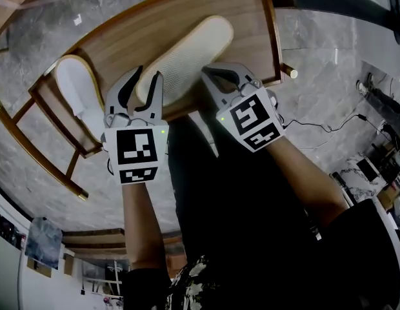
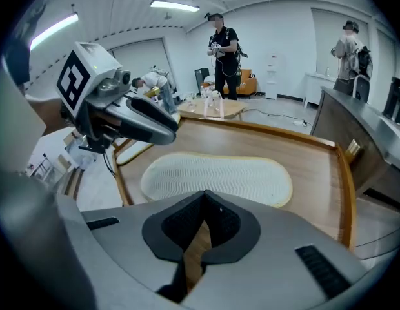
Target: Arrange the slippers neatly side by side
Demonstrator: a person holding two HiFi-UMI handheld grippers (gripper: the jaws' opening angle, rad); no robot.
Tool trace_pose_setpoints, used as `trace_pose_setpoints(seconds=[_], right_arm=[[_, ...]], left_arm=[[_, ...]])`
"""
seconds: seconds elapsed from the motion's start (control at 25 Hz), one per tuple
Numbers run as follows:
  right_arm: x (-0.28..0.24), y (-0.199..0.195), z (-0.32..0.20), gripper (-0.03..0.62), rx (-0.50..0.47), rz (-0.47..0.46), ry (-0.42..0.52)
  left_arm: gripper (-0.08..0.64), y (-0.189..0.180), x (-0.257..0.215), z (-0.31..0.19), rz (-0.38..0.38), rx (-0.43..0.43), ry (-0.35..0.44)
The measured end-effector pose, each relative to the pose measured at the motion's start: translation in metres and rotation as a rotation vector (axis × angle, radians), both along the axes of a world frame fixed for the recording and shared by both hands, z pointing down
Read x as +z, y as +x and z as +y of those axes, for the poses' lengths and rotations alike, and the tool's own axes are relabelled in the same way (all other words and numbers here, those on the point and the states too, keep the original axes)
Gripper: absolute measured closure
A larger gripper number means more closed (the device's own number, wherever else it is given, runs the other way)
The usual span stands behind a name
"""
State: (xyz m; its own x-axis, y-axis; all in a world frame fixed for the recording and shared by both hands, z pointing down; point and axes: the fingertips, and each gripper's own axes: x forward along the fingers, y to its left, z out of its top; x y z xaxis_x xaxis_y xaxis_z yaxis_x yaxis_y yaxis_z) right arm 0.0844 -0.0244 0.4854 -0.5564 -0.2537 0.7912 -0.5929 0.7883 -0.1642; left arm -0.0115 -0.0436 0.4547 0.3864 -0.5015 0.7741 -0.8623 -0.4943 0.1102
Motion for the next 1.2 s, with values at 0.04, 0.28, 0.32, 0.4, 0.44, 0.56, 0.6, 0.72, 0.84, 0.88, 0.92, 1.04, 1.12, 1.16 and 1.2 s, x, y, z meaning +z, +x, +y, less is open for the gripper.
trace_pose_setpoints(seconds=[0.04, 0.28, 0.32, 0.4, 0.44, 0.56, 0.6, 0.72, 0.84, 0.88, 0.92, 1.04, 1.12, 1.16, 1.2], right_arm=[[0.002, 0.000, 0.000, 0.594, -0.009, -0.003, -0.005], [0.019, -0.001, 0.009, 0.594, -0.062, 0.002, -0.045], [0.021, -0.001, 0.009, 0.594, -0.060, 0.002, -0.050], [0.023, 0.000, 0.008, 0.594, -0.053, -0.001, -0.060], [0.023, -0.001, 0.008, 0.594, -0.051, -0.004, -0.065], [0.023, -0.003, 0.009, 0.594, -0.063, -0.019, -0.069], [0.023, -0.003, 0.009, 0.594, -0.069, -0.021, -0.066], [0.024, -0.003, 0.011, 0.594, -0.082, -0.022, -0.057], [0.024, -0.004, 0.012, 0.594, -0.086, -0.023, -0.056], [0.024, -0.004, 0.013, 0.594, -0.087, -0.024, -0.057], [0.024, -0.005, 0.013, 0.594, -0.088, -0.026, -0.058], [0.024, -0.005, 0.014, 0.594, -0.088, -0.038, -0.066], [0.024, -0.003, 0.013, 0.594, -0.081, -0.045, -0.066], [0.024, -0.003, 0.013, 0.594, -0.077, -0.047, -0.064], [0.024, -0.003, 0.012, 0.594, -0.076, -0.047, -0.061]], left_arm=[[0.440, 0.007, 0.007, -0.002, -0.016, 0.053, -0.018], [0.425, 0.011, 0.027, -0.008, -0.022, 0.102, -0.107], [0.417, 0.013, 0.030, -0.009, -0.008, 0.109, -0.121], [0.417, 0.023, 0.034, -0.005, 0.059, 0.132, -0.164], [0.416, 0.027, 0.035, -0.002, 0.091, 0.138, -0.184], [0.407, 0.025, 0.037, 0.001, 0.099, 0.119, -0.202], [0.422, 0.023, 0.038, 0.001, 0.090, 0.110, -0.203], [0.437, 0.020, 0.042, 0.005, 0.083, 0.099, -0.222], [0.437, 0.016, 0.047, 0.010, 0.124, 0.082, -0.254], [0.428, 0.014, 0.048, 0.012, 0.147, 0.071, -0.269], [0.423, 0.012, 0.049, 0.013, 0.170, 0.060, -0.286], [0.423, 0.012, 0.051, 0.016, 0.214, 0.046, -0.327], [0.423, 0.013, 0.053, 0.016, 0.211, 0.049, -0.345], [0.423, 0.013, 0.053, 0.016, 0.204, 0.050, -0.349], [0.423, 0.013, 0.052, 0.015, 0.195, 0.052, -0.349]])
